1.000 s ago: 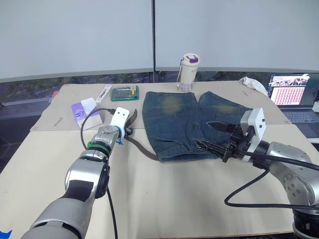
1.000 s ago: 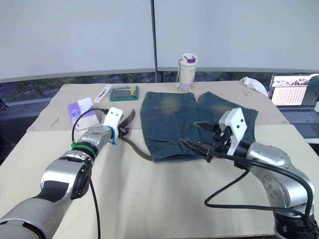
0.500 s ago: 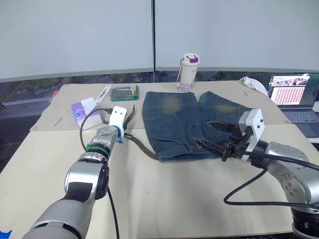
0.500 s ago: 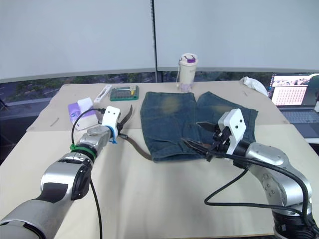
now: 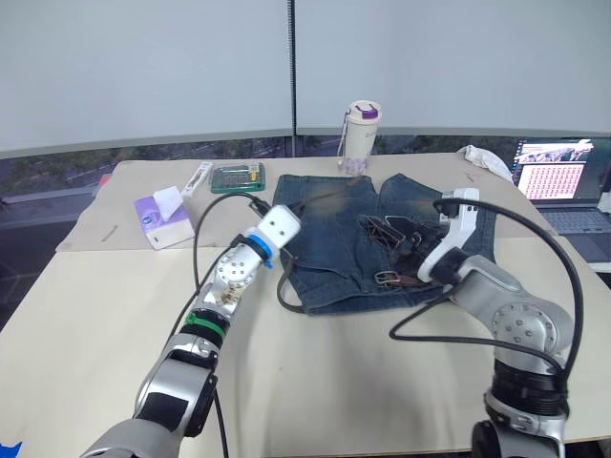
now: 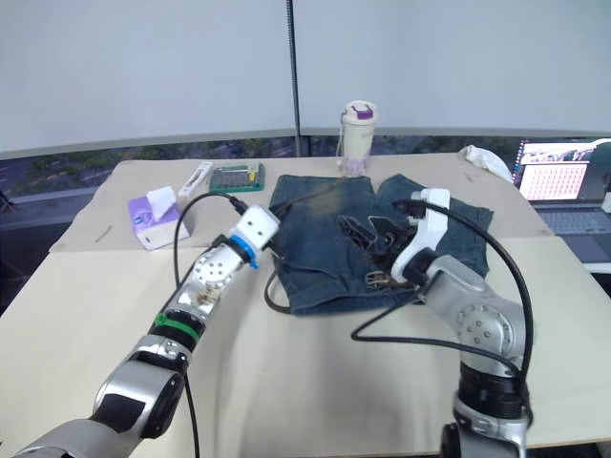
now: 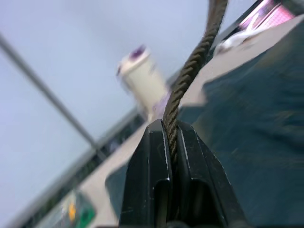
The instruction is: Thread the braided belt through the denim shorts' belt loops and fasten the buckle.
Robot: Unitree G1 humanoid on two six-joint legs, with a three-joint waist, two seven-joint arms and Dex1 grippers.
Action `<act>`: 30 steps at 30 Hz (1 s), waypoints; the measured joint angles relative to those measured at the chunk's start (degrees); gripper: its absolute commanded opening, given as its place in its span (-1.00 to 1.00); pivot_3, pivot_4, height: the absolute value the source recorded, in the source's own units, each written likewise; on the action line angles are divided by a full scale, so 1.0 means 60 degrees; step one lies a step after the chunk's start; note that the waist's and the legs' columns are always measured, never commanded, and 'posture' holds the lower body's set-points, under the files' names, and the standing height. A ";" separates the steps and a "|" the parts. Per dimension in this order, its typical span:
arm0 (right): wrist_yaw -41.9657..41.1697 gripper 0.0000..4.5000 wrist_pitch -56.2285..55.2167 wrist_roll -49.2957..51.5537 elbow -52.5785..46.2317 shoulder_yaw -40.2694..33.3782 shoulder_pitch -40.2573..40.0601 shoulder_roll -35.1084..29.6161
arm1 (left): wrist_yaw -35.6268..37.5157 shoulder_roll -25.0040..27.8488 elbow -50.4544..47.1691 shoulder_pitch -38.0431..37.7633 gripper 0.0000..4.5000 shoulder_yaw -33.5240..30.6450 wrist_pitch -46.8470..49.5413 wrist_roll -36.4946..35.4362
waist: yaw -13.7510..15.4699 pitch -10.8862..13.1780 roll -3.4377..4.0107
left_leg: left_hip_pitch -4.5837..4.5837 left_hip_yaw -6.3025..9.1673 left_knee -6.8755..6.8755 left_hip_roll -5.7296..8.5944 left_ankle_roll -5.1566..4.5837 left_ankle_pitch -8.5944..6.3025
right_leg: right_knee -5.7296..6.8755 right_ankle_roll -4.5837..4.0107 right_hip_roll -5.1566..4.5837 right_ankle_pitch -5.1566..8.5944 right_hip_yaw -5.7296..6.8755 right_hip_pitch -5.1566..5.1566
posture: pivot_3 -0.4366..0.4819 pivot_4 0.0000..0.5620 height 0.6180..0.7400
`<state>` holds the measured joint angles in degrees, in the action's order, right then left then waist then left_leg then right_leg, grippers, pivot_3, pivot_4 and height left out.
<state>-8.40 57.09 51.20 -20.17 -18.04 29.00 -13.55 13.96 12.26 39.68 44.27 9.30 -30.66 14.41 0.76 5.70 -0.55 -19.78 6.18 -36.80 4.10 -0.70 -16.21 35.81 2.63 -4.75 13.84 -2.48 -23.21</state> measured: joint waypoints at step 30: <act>0.3881 -1.00 -0.0694 0.2872 0.1210 -0.0874 -0.0001 0.1006 | -0.1101 0.0701 -0.0549 -0.0792 -0.25 0.1156 -0.1560 0.1767 | -0.0159 -0.0032 0.0053 | 0.0006 -0.0006 0.0000 -0.0005 -0.0052 -0.0024 | 0.0011 0.0000 0.0046 0.0001 0.0007 -0.0002 | -0.05 -0.47 1.00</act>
<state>14.89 52.93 68.43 -12.91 -23.28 29.00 -7.52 7.35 16.47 36.39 39.51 16.24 -40.01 25.02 -0.20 5.51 -0.23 -19.74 6.15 -36.80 4.07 -1.01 -16.36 35.87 2.63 -4.47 13.84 -2.43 -23.22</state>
